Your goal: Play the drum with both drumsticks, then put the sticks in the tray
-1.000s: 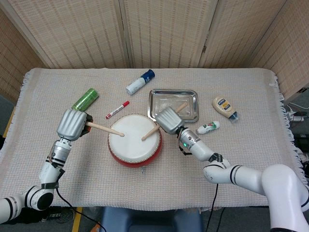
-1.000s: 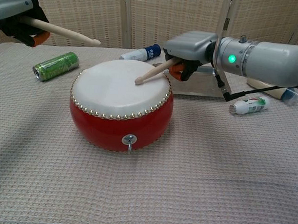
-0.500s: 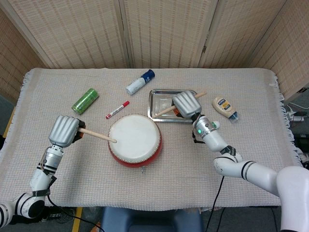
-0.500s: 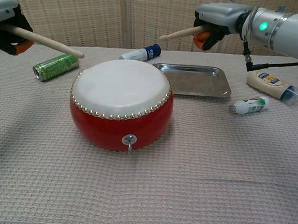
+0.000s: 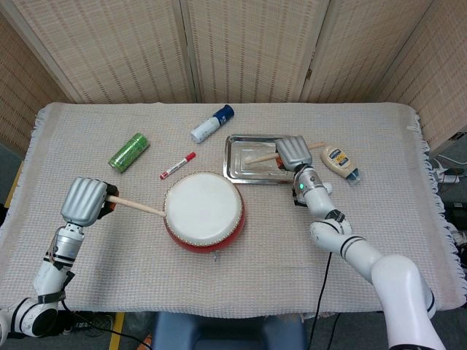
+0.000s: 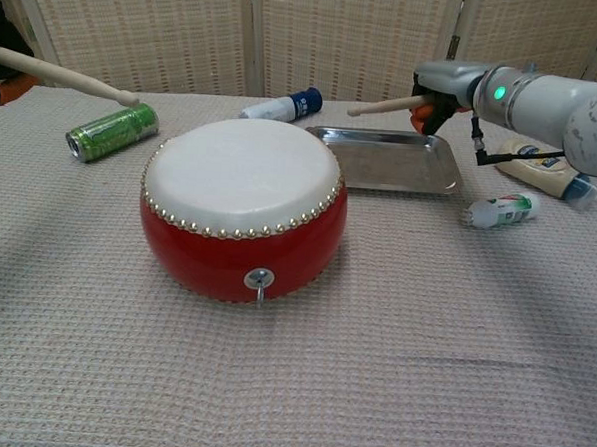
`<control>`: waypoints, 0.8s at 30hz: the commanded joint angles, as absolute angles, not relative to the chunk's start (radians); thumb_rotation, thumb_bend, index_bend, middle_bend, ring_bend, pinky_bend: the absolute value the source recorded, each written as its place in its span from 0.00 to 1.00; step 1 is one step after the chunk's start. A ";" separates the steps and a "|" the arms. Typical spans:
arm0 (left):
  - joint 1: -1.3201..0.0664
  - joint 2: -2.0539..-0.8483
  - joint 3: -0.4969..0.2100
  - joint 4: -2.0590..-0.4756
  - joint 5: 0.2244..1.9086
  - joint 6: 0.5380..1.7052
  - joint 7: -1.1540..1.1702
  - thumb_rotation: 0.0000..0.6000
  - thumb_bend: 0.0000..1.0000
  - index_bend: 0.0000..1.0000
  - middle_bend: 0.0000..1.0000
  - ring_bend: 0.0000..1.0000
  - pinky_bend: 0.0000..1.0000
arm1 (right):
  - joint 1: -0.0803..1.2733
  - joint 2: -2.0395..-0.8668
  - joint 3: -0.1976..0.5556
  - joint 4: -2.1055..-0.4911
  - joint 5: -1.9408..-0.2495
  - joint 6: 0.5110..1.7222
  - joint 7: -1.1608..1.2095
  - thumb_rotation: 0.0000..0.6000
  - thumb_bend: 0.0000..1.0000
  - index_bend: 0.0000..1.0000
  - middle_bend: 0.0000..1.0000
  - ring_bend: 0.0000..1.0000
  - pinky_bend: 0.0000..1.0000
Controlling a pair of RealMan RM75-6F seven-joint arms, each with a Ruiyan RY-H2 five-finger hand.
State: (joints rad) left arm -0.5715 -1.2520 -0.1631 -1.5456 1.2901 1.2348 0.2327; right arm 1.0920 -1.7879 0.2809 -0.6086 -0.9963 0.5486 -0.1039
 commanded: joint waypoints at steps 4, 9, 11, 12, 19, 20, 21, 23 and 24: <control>-0.558 -1.241 -0.166 -1.548 1.293 1.241 0.215 1.00 0.59 0.94 1.00 1.00 1.00 | 1.171 -1.927 0.307 -0.376 -0.983 0.406 -0.070 1.00 0.61 1.00 0.99 0.92 0.98; -0.547 -1.233 -0.166 -1.552 1.296 1.243 0.209 1.00 0.59 0.94 1.00 1.00 1.00 | 1.203 -1.985 0.332 -0.272 -0.982 0.322 -0.020 1.00 0.47 0.88 0.84 0.72 0.88; -0.544 -1.231 -0.167 -1.552 1.295 1.244 0.207 1.00 0.59 0.94 1.00 1.00 1.00 | 1.214 -1.998 0.339 -0.244 -0.984 0.299 -0.002 1.00 0.40 0.76 0.76 0.62 0.78; -0.542 -1.229 -0.167 -1.551 1.295 1.244 0.206 1.00 0.59 0.94 1.00 1.00 1.00 | 1.220 -2.005 0.345 -0.229 -0.986 0.286 0.010 1.00 0.36 0.68 0.70 0.56 0.72; -0.535 -1.226 -0.171 -1.553 1.298 1.244 0.196 1.00 0.59 0.94 1.00 1.00 1.00 | 1.244 -2.028 0.362 -0.175 -1.005 0.241 0.062 1.00 0.22 0.36 0.45 0.33 0.51; -0.533 -1.226 -0.172 -1.554 1.300 1.247 0.193 1.00 0.59 0.94 1.00 1.00 1.00 | 1.245 -2.033 0.364 -0.166 -1.008 0.234 0.066 1.00 0.22 0.33 0.42 0.29 0.49; -0.531 -1.226 -0.173 -1.555 1.303 1.250 0.191 1.00 0.59 0.94 1.00 1.00 1.00 | 1.246 -2.037 0.365 -0.160 -1.011 0.232 0.069 1.00 0.22 0.31 0.40 0.27 0.47; -0.528 -1.225 -0.173 -1.555 1.308 1.254 0.187 1.00 0.59 0.94 1.00 1.00 1.00 | 1.246 -2.043 0.366 -0.149 -1.018 0.227 0.074 1.00 0.22 0.27 0.37 0.24 0.44; -0.526 -1.224 -0.172 -1.555 1.310 1.256 0.186 1.00 0.59 0.94 1.00 1.00 1.00 | 1.246 -2.045 0.365 -0.146 -1.022 0.227 0.076 1.00 0.22 0.26 0.36 0.23 0.44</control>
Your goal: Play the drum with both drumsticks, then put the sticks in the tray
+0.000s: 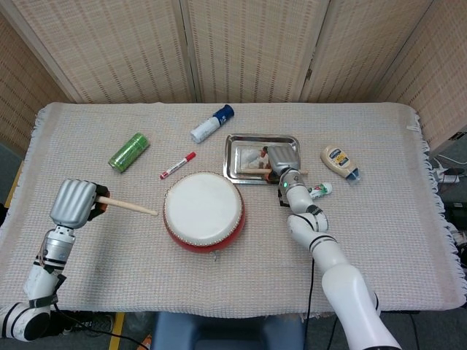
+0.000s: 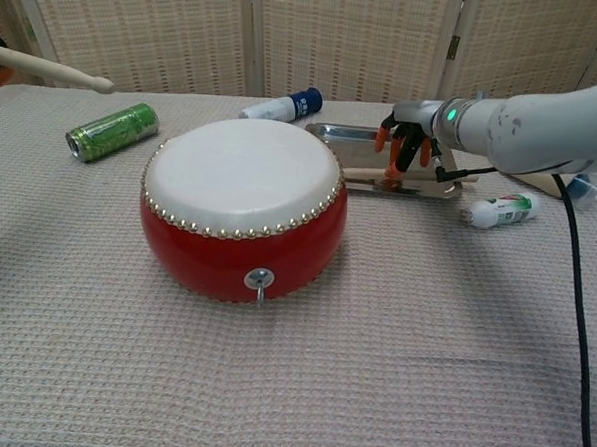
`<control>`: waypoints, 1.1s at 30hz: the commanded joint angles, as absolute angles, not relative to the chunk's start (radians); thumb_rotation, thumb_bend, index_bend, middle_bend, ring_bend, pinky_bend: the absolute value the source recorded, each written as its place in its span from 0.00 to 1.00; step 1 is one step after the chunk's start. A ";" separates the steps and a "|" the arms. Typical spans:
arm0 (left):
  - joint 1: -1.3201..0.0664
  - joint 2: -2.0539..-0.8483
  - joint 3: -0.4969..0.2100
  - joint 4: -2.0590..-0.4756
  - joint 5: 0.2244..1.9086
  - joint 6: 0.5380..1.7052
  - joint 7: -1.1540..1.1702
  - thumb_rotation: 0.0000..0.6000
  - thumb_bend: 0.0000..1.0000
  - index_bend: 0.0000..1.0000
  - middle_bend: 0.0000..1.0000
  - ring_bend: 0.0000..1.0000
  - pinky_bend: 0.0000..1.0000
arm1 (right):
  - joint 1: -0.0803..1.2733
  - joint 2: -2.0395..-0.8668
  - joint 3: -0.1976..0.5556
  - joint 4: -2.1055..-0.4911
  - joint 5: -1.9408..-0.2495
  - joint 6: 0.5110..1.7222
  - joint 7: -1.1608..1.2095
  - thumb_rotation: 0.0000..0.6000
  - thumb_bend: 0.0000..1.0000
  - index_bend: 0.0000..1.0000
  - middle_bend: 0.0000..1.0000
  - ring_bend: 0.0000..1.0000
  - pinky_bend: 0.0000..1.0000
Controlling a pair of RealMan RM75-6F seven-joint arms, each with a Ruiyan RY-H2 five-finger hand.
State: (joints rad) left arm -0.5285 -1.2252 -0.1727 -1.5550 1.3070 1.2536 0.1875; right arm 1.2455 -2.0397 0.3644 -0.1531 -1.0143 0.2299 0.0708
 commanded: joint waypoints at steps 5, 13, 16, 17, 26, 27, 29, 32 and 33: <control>-0.522 -1.223 -0.176 -1.555 1.317 1.260 0.179 1.00 0.59 0.94 1.00 1.00 1.00 | 1.245 -2.038 0.372 -0.147 -1.036 0.236 0.099 1.00 0.22 0.22 0.33 0.20 0.42; -0.526 -1.222 -0.184 -1.566 1.328 1.257 0.167 1.00 0.59 0.94 1.00 1.00 1.00 | 1.209 -1.949 0.357 -0.282 -1.107 0.332 0.195 1.00 0.22 0.19 0.33 0.20 0.41; -0.528 -1.223 -0.181 -1.575 1.338 1.251 0.163 1.00 0.59 0.94 1.00 1.00 1.00 | 1.168 -1.873 0.326 -0.396 -1.164 0.398 0.221 1.00 0.22 0.19 0.33 0.20 0.41; -0.530 -1.223 -0.181 -1.578 1.340 1.249 0.164 1.00 0.59 0.94 1.00 1.00 1.00 | 1.153 -1.843 0.319 -0.441 -1.179 0.422 0.227 1.00 0.22 0.19 0.33 0.20 0.41; -0.569 -1.249 -0.201 -1.600 1.331 1.215 0.220 1.00 0.59 0.94 1.00 1.00 1.00 | 0.991 -1.435 0.320 -1.109 -1.136 0.586 0.102 1.00 0.21 0.22 0.33 0.39 0.68; -0.579 -1.255 -0.204 -1.604 1.326 1.205 0.233 1.00 0.59 0.94 1.00 1.00 1.00 | 0.978 -1.383 0.322 -1.196 -1.104 0.592 0.067 1.00 0.21 0.22 0.33 0.43 0.72; -0.589 -1.264 -0.209 -1.609 1.316 1.195 0.256 1.00 0.59 0.94 1.00 1.00 1.00 | 0.966 -1.316 0.321 -1.309 -1.050 0.602 0.015 1.00 0.21 0.23 0.33 0.49 0.77; -0.612 -1.286 -0.214 -1.612 1.297 1.174 0.311 1.00 0.59 0.93 1.00 1.00 1.00 | 0.954 -1.206 0.317 -1.502 -0.960 0.621 -0.054 1.00 0.21 0.23 0.33 0.59 0.83; -0.618 -1.294 -0.216 -1.612 1.290 1.170 0.325 1.00 0.59 0.93 1.00 1.00 1.00 | 0.954 -1.177 0.317 -1.551 -0.937 0.622 -0.065 1.00 0.21 0.23 0.33 0.62 0.85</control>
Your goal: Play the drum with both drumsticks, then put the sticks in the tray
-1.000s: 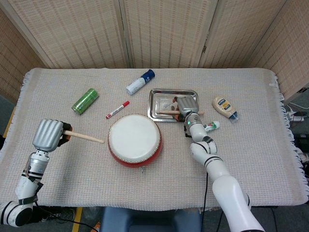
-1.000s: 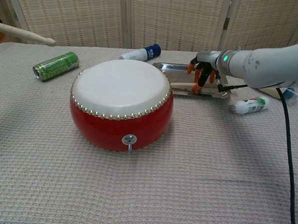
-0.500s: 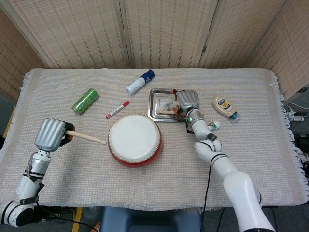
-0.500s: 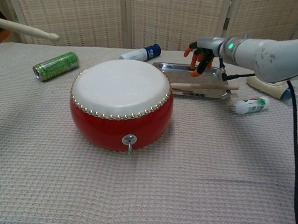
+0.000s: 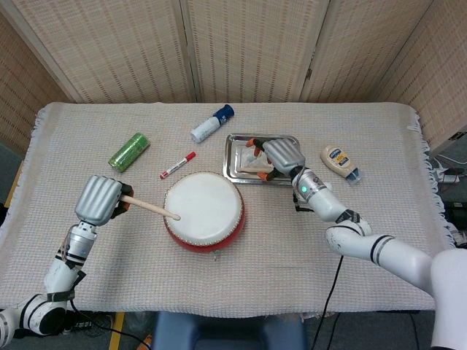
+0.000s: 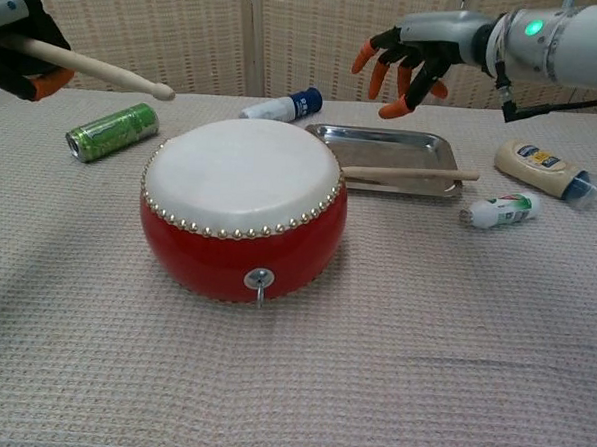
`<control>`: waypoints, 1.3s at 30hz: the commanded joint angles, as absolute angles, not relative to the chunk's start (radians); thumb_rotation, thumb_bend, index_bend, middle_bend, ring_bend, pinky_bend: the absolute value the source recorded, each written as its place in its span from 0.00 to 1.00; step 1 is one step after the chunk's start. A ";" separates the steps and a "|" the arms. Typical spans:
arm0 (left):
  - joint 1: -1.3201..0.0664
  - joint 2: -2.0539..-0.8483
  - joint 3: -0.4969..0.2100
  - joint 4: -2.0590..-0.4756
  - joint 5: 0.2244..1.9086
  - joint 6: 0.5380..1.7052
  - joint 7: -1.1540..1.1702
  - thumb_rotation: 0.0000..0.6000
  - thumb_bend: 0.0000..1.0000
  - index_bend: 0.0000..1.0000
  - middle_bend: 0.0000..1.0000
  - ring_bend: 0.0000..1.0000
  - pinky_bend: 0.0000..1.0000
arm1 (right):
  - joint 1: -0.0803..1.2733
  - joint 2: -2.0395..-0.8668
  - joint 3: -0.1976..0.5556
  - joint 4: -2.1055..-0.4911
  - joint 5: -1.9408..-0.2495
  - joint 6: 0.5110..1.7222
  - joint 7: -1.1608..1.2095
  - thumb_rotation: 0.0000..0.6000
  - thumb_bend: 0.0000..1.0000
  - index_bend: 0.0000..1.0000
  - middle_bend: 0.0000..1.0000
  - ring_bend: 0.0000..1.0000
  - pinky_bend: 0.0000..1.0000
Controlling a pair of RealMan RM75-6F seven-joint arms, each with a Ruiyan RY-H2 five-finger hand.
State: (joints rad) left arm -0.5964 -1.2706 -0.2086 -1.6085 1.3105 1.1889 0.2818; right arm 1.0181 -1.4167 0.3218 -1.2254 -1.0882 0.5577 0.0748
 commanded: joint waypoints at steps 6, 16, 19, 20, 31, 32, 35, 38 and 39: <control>-0.649 -1.351 -0.228 -1.596 1.253 1.167 0.411 1.00 0.59 0.93 1.00 1.00 1.00 | 0.984 -1.063 0.316 -1.745 -0.799 0.576 -0.066 1.00 0.18 0.25 0.33 0.74 0.93; -0.686 -1.419 -0.244 -1.614 1.172 1.173 0.544 1.00 0.59 0.93 1.00 1.00 1.00 | 1.123 -1.144 0.246 -1.756 -0.678 0.537 -0.115 1.00 0.12 0.25 0.33 0.85 0.99; -0.699 -1.434 -0.252 -1.615 1.137 1.177 0.599 1.00 0.59 0.92 1.00 1.00 1.00 | 1.172 -1.186 0.226 -1.739 -0.630 0.537 -0.127 1.00 0.10 0.25 0.33 0.86 1.00; -0.703 -1.438 -0.255 -1.617 1.128 1.180 0.614 1.00 0.58 0.92 1.00 1.00 1.00 | 1.185 -1.197 0.223 -1.735 -0.619 0.540 -0.129 1.00 0.10 0.26 0.33 0.86 1.00; -0.726 -1.481 -0.251 -1.640 1.098 1.229 0.731 1.00 0.58 0.92 1.00 1.00 1.00 | 1.261 -1.270 0.239 -1.717 -0.565 0.583 -0.111 1.00 0.10 0.25 0.33 0.88 1.00; -0.727 -1.481 -0.251 -1.640 1.097 1.229 0.732 1.00 0.58 0.92 1.00 1.00 1.00 | 1.263 -1.271 0.239 -1.717 -0.564 0.584 -0.112 1.00 0.10 0.25 0.33 0.88 1.00; -0.730 -1.485 -0.250 -1.647 1.093 1.229 0.740 1.00 0.58 0.92 1.00 1.00 1.00 | 1.273 -1.279 0.244 -1.714 -0.558 0.591 -0.109 1.00 0.10 0.26 0.33 0.88 1.00; -0.736 -1.487 -0.252 -1.660 1.084 1.231 0.750 1.00 0.58 0.92 1.00 1.00 1.00 | 1.291 -1.293 0.248 -1.706 -0.546 0.605 -0.110 1.00 0.10 0.27 0.33 0.88 1.00; -0.741 -1.488 -0.257 -1.668 1.076 1.231 0.759 1.00 0.58 0.92 1.00 1.00 1.00 | 1.303 -1.308 0.249 -1.698 -0.539 0.612 -0.114 1.00 0.10 0.28 0.33 0.88 1.00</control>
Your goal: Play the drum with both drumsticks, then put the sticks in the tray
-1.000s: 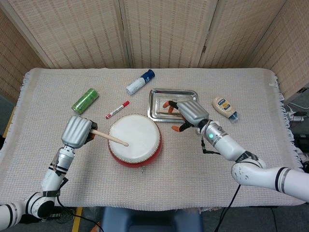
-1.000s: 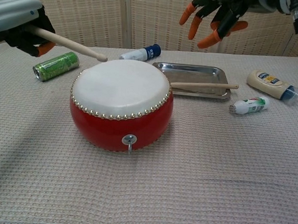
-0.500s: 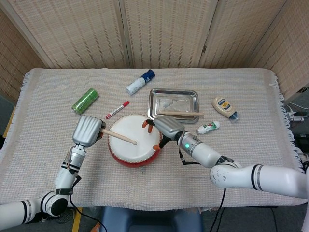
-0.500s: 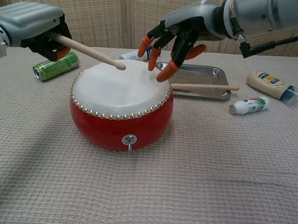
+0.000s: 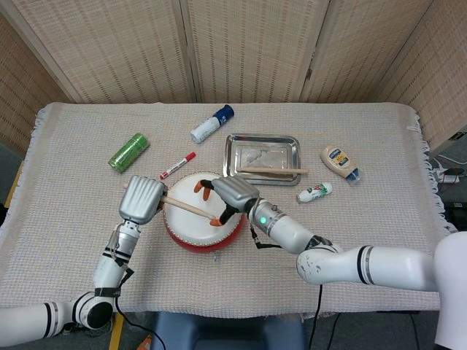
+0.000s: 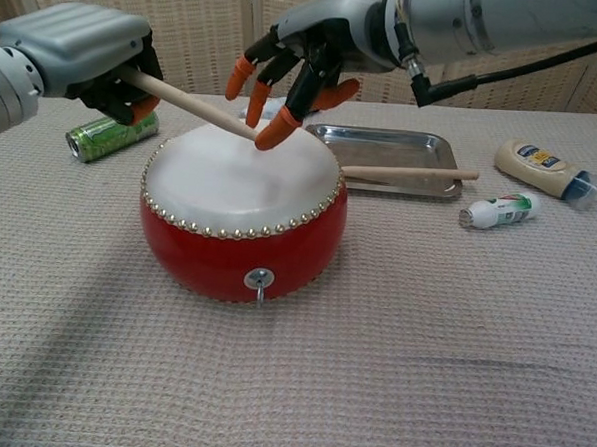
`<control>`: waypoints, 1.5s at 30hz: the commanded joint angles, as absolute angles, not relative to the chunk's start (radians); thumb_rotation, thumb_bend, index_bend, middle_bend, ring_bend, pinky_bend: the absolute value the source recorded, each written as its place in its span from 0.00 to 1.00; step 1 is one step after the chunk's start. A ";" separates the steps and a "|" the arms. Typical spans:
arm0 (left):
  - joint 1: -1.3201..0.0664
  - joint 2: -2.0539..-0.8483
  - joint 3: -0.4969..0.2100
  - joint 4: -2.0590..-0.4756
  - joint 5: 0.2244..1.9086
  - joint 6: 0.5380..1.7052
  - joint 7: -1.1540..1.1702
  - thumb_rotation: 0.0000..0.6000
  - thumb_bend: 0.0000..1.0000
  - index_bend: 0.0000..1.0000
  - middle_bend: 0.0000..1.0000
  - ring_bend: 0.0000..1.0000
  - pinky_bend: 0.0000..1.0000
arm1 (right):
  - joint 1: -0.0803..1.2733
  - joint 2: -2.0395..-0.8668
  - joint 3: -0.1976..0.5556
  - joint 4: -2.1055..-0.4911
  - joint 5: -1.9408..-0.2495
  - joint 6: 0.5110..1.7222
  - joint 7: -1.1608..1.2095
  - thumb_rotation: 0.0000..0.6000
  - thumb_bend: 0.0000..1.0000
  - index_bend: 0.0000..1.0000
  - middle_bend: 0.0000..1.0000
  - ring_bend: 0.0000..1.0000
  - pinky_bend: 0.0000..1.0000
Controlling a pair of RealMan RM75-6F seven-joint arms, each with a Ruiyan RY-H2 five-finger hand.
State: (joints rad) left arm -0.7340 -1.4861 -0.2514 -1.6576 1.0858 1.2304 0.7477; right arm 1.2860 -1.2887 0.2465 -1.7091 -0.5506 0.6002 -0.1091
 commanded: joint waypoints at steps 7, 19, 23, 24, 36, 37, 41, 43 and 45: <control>-0.760 -1.502 -0.268 -1.682 1.031 1.239 0.801 1.00 0.58 0.92 1.00 1.00 1.00 | 1.352 -1.351 0.240 -1.676 -0.490 0.651 -0.147 1.00 0.10 0.35 0.35 0.88 1.00; -0.781 -1.529 -0.266 -1.677 1.017 1.265 0.831 1.00 0.58 0.92 1.00 1.00 1.00 | 1.396 -1.388 0.230 -1.654 -0.423 0.674 -0.176 1.00 0.10 0.49 0.41 0.89 1.00; -0.786 -1.541 -0.260 -1.670 1.026 1.278 0.843 1.00 0.58 0.92 1.00 1.00 1.00 | 1.402 -1.401 0.234 -1.645 -0.409 0.680 -0.174 1.00 0.11 0.52 0.44 0.90 1.00; -0.788 -1.544 -0.257 -1.667 1.029 1.281 0.847 1.00 0.58 0.92 1.00 1.00 1.00 | 1.403 -1.405 0.235 -1.643 -0.405 0.683 -0.173 1.00 0.11 0.53 0.45 0.90 1.00; -0.790 -1.570 -0.237 -1.633 1.051 1.304 0.864 1.00 0.58 0.92 1.00 1.00 1.00 | 1.391 -1.435 0.250 -1.635 -0.389 0.716 -0.160 1.00 0.14 0.72 0.64 0.93 1.00; -0.790 -1.572 -0.237 -1.632 1.052 1.306 0.864 1.00 0.57 0.92 1.00 1.00 1.00 | 1.390 -1.437 0.251 -1.634 -0.390 0.717 -0.159 1.00 0.14 0.73 0.66 0.93 1.00; -0.789 -1.575 -0.235 -1.632 1.059 1.311 0.866 1.00 0.57 0.91 1.00 1.00 1.00 | 1.382 -1.445 0.256 -1.629 -0.392 0.715 -0.153 1.00 0.14 0.75 0.69 0.93 1.00; -0.789 -1.576 -0.235 -1.631 1.060 1.311 0.866 1.00 0.57 0.91 1.00 1.00 1.00 | 1.379 -1.446 0.259 -1.628 -0.394 0.711 -0.148 1.00 0.14 0.76 0.69 0.93 1.00; -0.790 -1.577 -0.235 -1.629 1.062 1.311 0.867 1.00 0.57 0.91 1.00 1.00 1.00 | 1.376 -1.449 0.264 -1.626 -0.398 0.708 -0.145 1.00 0.15 0.77 0.69 0.94 1.00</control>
